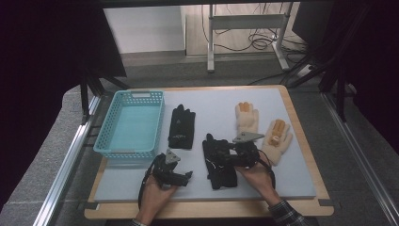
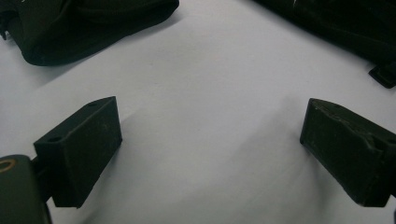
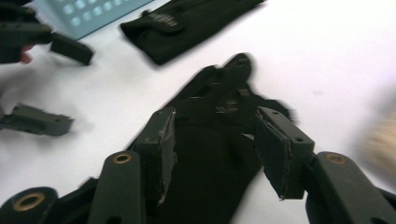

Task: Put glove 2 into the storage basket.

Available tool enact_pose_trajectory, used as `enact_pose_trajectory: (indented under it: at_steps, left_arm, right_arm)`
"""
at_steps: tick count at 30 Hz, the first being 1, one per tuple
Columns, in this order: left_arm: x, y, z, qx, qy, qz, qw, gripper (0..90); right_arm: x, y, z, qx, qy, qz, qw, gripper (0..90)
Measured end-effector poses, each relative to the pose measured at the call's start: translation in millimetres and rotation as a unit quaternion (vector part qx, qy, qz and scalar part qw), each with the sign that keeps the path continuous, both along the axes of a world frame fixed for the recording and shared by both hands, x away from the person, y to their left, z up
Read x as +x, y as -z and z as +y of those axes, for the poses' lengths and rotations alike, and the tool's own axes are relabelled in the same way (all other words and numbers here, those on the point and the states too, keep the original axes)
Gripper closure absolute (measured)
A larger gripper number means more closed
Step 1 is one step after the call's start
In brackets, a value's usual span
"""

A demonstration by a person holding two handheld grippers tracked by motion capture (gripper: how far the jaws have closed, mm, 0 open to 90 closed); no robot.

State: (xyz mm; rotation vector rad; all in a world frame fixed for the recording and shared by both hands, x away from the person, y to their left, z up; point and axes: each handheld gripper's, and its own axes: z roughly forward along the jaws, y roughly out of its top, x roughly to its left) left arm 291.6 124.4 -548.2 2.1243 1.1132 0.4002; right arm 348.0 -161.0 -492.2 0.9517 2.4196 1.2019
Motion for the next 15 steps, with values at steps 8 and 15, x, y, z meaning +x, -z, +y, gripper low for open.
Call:
enact_pose_trajectory:
  at_steps: [8,15]
  left_arm:
    - [0.0,0.1,0.0,0.000,0.000,0.000,1.0000,5.8]
    - [0.1,0.0,0.1,-0.001,0.000,0.000,1.0000,5.8]
  right_arm:
    - [-4.9,21.0,-32.1,-0.043,0.005,0.035,0.9984,79.3]
    - [-26.2,33.8,-32.0,-0.039,-0.017,0.044,0.9981,79.4]
